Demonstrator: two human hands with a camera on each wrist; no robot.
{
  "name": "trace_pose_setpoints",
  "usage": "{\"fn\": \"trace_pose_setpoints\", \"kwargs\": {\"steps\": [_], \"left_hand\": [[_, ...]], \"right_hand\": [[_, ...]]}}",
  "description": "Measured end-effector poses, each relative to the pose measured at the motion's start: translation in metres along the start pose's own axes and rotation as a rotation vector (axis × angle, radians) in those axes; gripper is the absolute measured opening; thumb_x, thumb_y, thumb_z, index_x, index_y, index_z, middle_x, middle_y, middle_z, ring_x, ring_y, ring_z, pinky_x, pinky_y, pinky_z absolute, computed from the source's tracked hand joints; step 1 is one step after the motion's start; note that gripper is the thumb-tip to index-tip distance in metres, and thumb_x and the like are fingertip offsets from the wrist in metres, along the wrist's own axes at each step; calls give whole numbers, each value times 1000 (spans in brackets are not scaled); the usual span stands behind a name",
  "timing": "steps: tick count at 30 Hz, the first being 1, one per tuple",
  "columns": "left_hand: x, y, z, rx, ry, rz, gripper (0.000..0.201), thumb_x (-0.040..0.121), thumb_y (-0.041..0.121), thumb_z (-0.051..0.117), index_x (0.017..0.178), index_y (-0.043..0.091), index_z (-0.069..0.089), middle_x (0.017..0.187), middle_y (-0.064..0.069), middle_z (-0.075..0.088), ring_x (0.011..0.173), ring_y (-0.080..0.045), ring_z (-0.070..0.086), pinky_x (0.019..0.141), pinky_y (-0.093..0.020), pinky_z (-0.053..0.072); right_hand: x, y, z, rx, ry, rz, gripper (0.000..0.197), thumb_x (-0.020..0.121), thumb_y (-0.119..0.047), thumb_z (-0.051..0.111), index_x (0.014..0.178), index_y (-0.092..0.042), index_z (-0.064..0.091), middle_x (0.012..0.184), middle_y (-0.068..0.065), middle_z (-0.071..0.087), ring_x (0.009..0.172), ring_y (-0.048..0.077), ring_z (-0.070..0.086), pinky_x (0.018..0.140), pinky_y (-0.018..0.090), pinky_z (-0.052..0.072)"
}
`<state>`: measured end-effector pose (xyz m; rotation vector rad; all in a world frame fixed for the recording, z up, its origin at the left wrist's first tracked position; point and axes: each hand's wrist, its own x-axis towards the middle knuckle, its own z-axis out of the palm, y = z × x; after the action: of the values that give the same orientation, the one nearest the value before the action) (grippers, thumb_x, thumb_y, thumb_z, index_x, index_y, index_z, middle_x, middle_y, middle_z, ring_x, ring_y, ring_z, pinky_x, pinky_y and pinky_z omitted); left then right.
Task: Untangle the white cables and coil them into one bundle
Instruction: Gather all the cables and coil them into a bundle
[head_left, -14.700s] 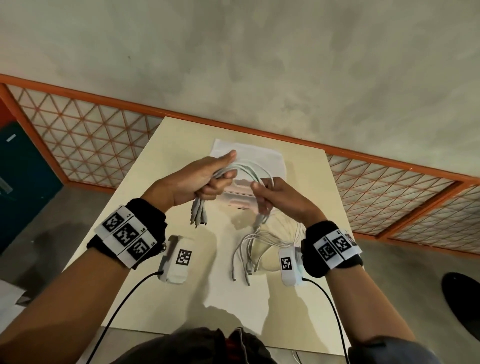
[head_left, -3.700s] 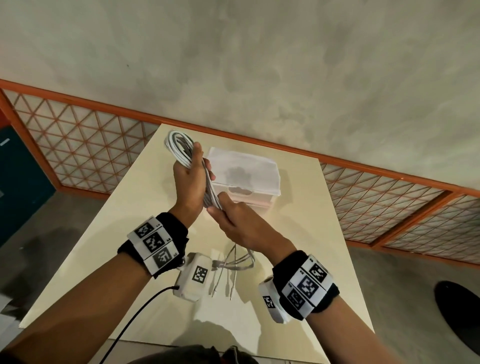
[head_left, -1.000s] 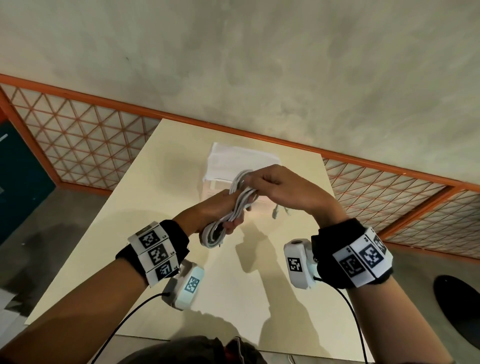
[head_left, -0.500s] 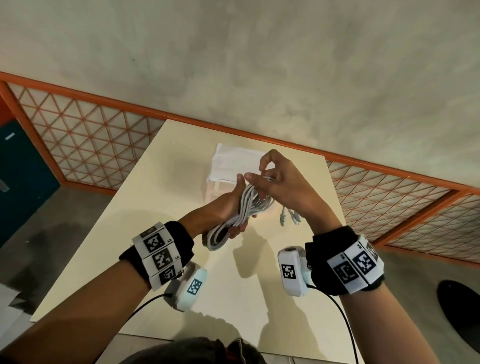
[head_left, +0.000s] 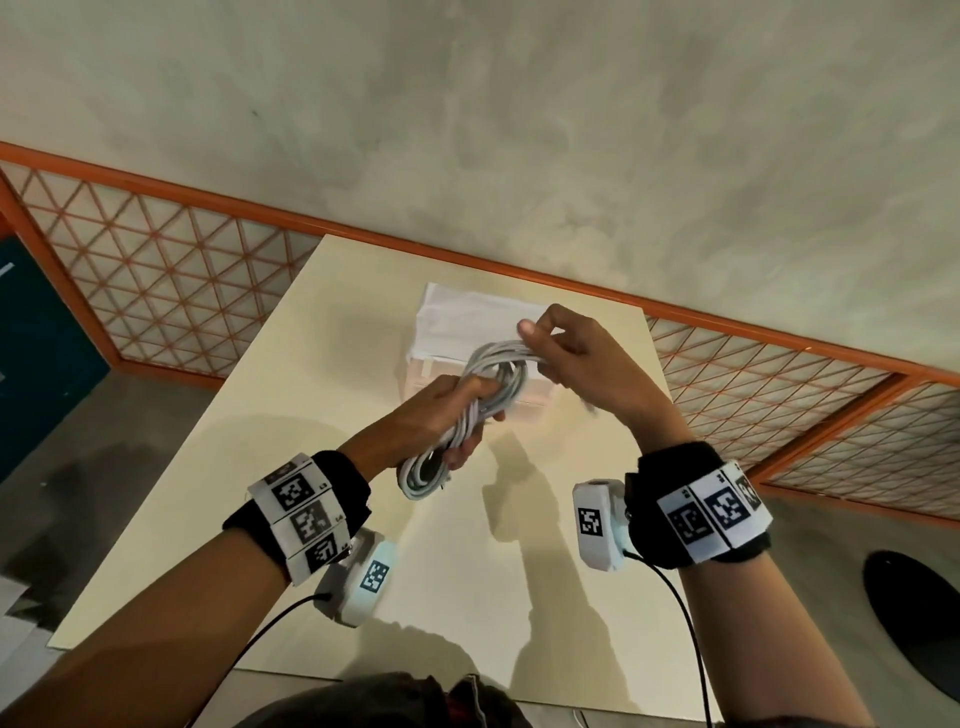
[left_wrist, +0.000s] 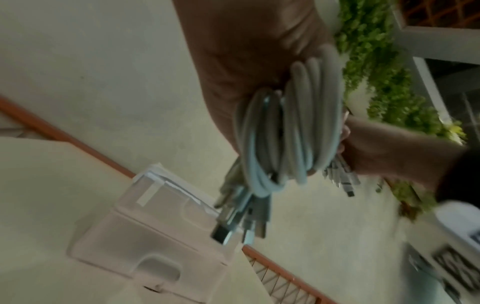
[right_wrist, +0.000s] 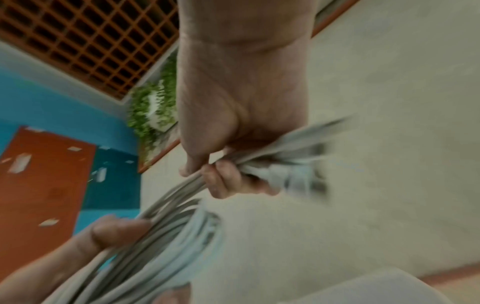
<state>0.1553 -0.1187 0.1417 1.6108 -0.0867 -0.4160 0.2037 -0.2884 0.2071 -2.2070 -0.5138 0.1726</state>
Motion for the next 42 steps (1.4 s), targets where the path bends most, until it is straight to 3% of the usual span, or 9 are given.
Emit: {"fn": "trace_pose_setpoints", "kwargs": {"steps": [7, 11, 15, 20, 26, 30, 35, 40, 42], "left_hand": [[6, 6, -6, -166, 75, 36, 45, 99, 36, 31, 82, 4, 57, 44, -9, 47, 29, -17, 36, 42, -22, 35], [8, 8, -2, -145, 131, 138, 45, 100, 37, 35, 88, 0, 57, 50, -5, 55, 33, -18, 45, 44, -24, 43], [10, 4, -1, -83, 217, 182, 41, 99, 37, 42, 93, 2, 62, 47, -4, 58, 41, -18, 55, 49, -22, 47], [12, 1, -1, -196, 276, 225, 18, 99, 25, 47, 91, 20, 62, 61, 3, 64, 51, -7, 61, 53, -18, 51], [10, -2, -6, -152, 198, 241, 19, 99, 22, 46, 95, 14, 62, 69, -1, 66, 58, -8, 63, 58, -19, 50], [10, -4, -9, -138, 40, 203, 21, 99, 23, 45, 107, 17, 64, 97, -2, 74, 93, -14, 70, 83, -26, 55], [8, 4, -16, -210, -97, 141, 19, 97, 9, 45, 102, 16, 62, 84, 4, 76, 78, -7, 70, 72, -21, 55], [11, -1, -18, -302, -79, 124, 18, 90, 4, 56, 104, 11, 65, 90, -9, 73, 85, -21, 69, 82, -34, 55], [14, -3, -16, -332, -34, 132, 18, 88, 0, 59, 101, 10, 65, 83, -8, 71, 78, -19, 69, 77, -34, 56]], "right_hand": [[-7, 18, 19, 266, 130, -36, 16, 95, -18, 55, 94, -3, 50, 78, 3, 58, 70, 15, 57, 67, 22, 49], [0, 15, 43, 201, 378, -17, 23, 92, -21, 60, 75, -18, 46, 69, 1, 57, 62, 15, 54, 61, 28, 44], [4, 7, 51, 115, 464, 8, 26, 92, -23, 62, 74, -10, 47, 57, -5, 49, 50, 5, 43, 53, 23, 43], [9, 2, 49, 228, 348, 96, 21, 87, -26, 67, 77, -9, 59, 72, 4, 66, 75, 28, 67, 76, 50, 58], [8, -1, 42, 161, 294, 106, 21, 81, -8, 73, 70, -20, 60, 68, 2, 65, 74, 29, 69, 76, 45, 58], [4, -4, 46, 273, 262, 149, 19, 83, -4, 70, 69, -13, 60, 67, 9, 65, 61, 32, 62, 60, 41, 58], [5, -5, 52, 443, 276, 208, 16, 83, 2, 67, 73, -5, 56, 63, 7, 56, 52, 17, 56, 43, 21, 46], [6, -8, 56, 387, 333, 180, 11, 79, -2, 73, 79, 0, 62, 64, 8, 61, 61, 28, 61, 62, 50, 56], [8, -7, 52, 295, 331, 122, 12, 75, -6, 78, 79, -4, 67, 65, 5, 65, 61, 19, 65, 68, 41, 60]]}}
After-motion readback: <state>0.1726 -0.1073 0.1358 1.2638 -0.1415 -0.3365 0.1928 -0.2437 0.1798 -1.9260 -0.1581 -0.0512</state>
